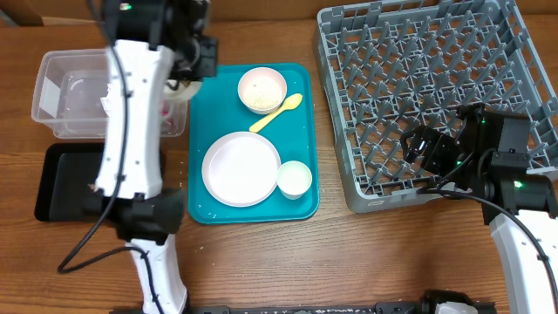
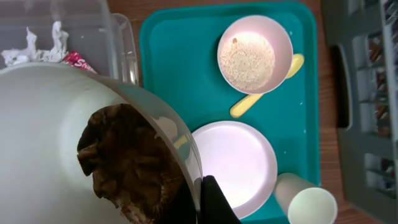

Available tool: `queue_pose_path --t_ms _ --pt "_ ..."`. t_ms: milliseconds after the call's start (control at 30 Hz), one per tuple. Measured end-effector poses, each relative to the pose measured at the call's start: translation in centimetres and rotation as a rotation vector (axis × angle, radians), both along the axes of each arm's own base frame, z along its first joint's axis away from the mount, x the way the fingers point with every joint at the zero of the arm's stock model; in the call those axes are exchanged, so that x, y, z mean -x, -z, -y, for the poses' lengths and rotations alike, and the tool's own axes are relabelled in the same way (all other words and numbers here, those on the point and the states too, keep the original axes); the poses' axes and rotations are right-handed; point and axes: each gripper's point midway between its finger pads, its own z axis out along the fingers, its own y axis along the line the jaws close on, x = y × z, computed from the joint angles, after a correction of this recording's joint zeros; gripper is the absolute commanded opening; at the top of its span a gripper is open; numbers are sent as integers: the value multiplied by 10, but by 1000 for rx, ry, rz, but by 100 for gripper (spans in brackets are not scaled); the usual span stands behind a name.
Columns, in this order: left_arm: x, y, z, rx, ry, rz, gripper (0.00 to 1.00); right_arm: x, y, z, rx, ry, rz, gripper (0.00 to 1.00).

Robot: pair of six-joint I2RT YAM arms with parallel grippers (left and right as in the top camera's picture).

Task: Sort waste into correct bins and load items into the dishwasher
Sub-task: 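Carry the bowl over the black tray and tip scraps out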

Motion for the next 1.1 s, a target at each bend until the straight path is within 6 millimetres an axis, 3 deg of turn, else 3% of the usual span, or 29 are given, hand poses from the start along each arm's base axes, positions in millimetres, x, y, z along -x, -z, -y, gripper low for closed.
queue_pose_path --t_ms 67,167,233,267,300,433,600,767,933,1100 --pt "4 -16 -20 45 -55 32 4 0 0 0 0 -1 0 100" --pt "24 -47 -74 97 -189 101 4 0 0 0 0 -1 1 100" --pt "49 -56 -109 114 -283 107 4 0 0 0 0 -1 1 100" --pt "71 -55 -129 125 -348 87 4 0 0 0 0 0 1 100" --pt "80 -53 -138 133 -375 76 4 0 0 0 0 0 1 100" --pt "109 -12 -155 183 -425 -58 4 0 0 0 0 0 1 100" --pt "110 55 -173 269 -438 -167 4 0 0 0 -1 0 1 100" --pt "119 107 -186 385 -453 -200 4 0 0 0 -1 -1 1 100" --pt "124 141 -198 515 -476 -138 4 0 0 0 -1 -1 1 100" --pt "119 154 -201 645 -456 -17 7 0 0 0 -1 -1 1 100"
